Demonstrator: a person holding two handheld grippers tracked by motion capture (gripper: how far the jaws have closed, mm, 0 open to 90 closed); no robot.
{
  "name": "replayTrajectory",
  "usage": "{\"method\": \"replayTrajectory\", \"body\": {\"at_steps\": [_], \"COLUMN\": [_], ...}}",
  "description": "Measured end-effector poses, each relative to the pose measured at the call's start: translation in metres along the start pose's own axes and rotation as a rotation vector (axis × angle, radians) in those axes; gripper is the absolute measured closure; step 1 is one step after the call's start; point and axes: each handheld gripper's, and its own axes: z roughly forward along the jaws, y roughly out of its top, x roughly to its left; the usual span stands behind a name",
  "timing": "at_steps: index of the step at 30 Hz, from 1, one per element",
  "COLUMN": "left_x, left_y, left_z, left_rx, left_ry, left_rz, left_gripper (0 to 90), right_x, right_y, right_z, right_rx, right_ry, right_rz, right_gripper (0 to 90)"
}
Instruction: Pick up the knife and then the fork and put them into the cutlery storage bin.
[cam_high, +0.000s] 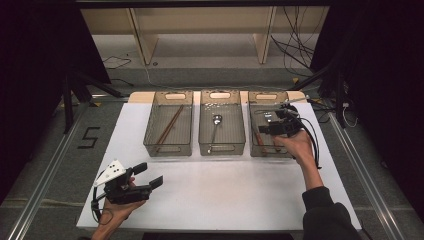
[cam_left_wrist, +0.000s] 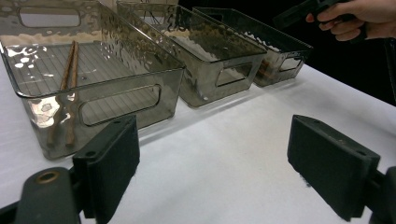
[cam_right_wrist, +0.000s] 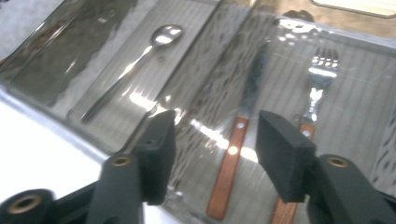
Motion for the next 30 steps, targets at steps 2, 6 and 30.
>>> {"method": "replayTrajectory", "body": {"at_steps": [2, 6, 30], "left_x": [0.000, 0.000, 0.000], "left_y": [0.000, 0.000, 0.000], "left_z": [0.000, 0.000, 0.001], "left_rx": [0.000, 0.005, 0.016], "left_ry": [0.000, 0.000, -0.011], "left_rz": [0.000, 0.004, -0.013], "left_gripper": [16.4, 16.4, 16.0], "right_x": [0.005, 0.013, 0.056], "right_y": [-0.004, -0.012, -0.059], "right_z": [-0.003, -0.009, -0.042], "right_rx": [-0.010, -0.040, -0.198], "right_ry": [0.011, 0.032, 0.127], "right_rz": [-0.011, -0.031, -0.133], "right_gripper": [41.8, 37.4, 29.4]}}
